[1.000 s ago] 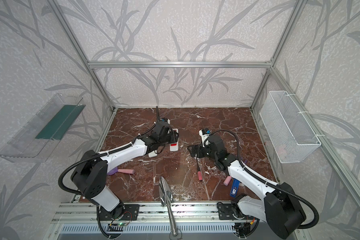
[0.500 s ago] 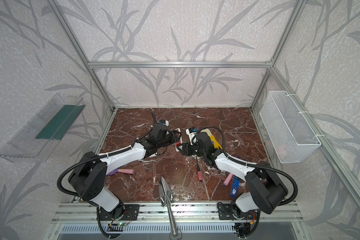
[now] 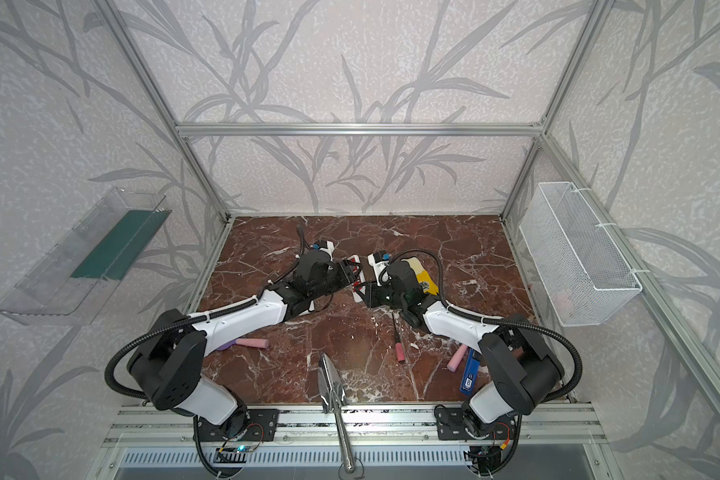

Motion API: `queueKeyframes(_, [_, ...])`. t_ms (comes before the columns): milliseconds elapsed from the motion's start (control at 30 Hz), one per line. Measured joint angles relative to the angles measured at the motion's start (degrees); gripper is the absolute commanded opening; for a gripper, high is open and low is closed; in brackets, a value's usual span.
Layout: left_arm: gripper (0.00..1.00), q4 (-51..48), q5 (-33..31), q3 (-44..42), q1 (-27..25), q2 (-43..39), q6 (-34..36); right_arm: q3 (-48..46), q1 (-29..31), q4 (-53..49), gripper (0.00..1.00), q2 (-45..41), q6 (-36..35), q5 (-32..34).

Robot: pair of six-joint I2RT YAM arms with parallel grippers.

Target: Unload the batteries from the remote control

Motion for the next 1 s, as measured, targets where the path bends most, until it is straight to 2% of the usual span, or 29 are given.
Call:
queueKeyframes(67, [0.46,0.0,-0.22,-0.31,0.04,-0.55,0.0,0.17,0.15,0.02,0.12,0.04,-0.07,-0.02])
queueKeyframes(133, [0.52,-0.07,-0.5,-0.44,0.09,-1.05,-0.02,0.55,0.24,-0.02,0.09,0.04,-0.44,-0.04])
queueKeyframes(167, [0.61,-0.02,-0.61,-0.44,0.11,-1.22,0.02,0.7,0.26,0.0,0.07,0.04,-0.85,-0.02])
queueKeyframes(233, [0.9,-0.02,-0.66,-0.44,0.2,-1.53,-0.07,0.79,0.35,0.0,0.06,0.02,-2.03,0.04])
queueKeyframes(267, [0.99,-0.02,-0.52,-0.44,0.2,-1.66,-0.13,0.83,0.52,-0.33,0.06,0.0,-2.89,0.52])
queueKeyframes(433, [0.99,-2.23,-0.46,0.0,0.17,-3.23,0.83,0.96,2.51,-5.7,0.06,-0.74,-10.75,5.75])
queueKeyframes(600, [0.99,-14.78,-3.76,5.42,0.59,-6.1,5.2,1.7,7.37,-10.38,0.04,-3.69,-23.43,19.8])
queueKeyframes(767, [0.99,-24.33,-7.02,12.33,0.96,-8.72,8.24,1.2,11.74,-9.68,0.03,-5.55,-35.01,31.45])
queueKeyframes(1000, [0.97,-29.88,-6.86,13.25,1.2,-9.92,8.55,-1.66,15.02,-5.66,0.03,-5.84,-46.18,41.64])
